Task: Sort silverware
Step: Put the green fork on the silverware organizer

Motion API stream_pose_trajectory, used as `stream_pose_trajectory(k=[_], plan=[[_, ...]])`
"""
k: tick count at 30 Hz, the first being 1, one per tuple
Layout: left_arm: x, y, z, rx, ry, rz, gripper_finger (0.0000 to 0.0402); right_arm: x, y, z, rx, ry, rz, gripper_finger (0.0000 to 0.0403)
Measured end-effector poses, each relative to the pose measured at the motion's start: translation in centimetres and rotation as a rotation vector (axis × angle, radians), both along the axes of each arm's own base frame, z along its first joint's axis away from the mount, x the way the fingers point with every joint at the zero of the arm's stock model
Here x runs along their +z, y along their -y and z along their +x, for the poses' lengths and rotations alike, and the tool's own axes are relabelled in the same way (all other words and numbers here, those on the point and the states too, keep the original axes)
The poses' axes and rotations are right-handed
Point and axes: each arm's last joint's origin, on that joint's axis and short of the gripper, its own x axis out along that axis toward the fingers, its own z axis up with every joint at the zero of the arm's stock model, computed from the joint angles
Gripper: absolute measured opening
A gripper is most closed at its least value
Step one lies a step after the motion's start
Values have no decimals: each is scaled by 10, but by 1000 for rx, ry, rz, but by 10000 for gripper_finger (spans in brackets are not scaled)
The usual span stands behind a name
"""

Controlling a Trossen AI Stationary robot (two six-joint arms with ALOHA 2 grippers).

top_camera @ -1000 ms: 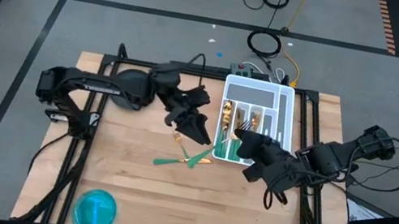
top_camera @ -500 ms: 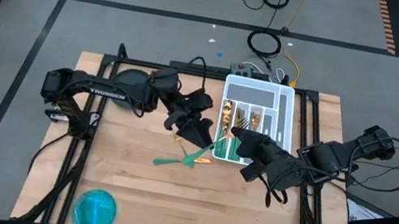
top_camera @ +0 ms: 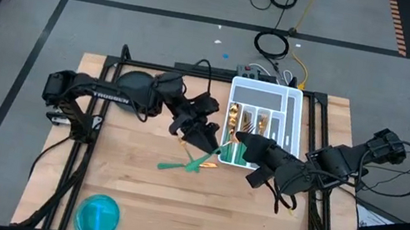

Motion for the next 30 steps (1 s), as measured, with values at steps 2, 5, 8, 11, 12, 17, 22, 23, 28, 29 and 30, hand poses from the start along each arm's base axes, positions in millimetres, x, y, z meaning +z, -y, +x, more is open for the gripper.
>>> stream_pose_trajectory(k=[2, 5, 8, 11, 12, 17, 22, 23, 28, 29, 30], plan=[[0, 3, 0, -8, -1, 0, 192, 0, 0, 0, 1, -1, -1, 0], [0, 6, 0, -15, -1, 0, 156, 0, 0, 0, 3, -4, -6, 0], [-1, 6, 1, -7, -6, -4, 119, 0, 0, 0, 8, -12, -19, 0], [-1, 6, 1, 4, -8, -6, 88, 0, 0, 0, 15, -11, -14, 0], [-1, 6, 1, 4, -8, -6, 80, 0, -1, 0, 22, -13, -12, 0], [-1, 7, 1, 1, -7, -5, 41, 2, -1, 1, 34, 0, -14, 0], [-3, 8, 2, -4, -8, 6, 10, 3, -2, 2, 40, 3, -20, 0], [-3, 8, 2, -5, -6, 8, 9, 3, -2, 2, 40, 3, -20, 0], [-2, 8, 2, -5, 4, 12, 9, 4, -1, 3, 19, 54, 46, 2], [-2, 8, 1, -5, 9, 13, 9, 6, -1, 4, 5, 88, 84, 6], [-1, 8, 1, -4, 15, 14, 9, 7, -1, 5, -12, 131, 133, 12]])
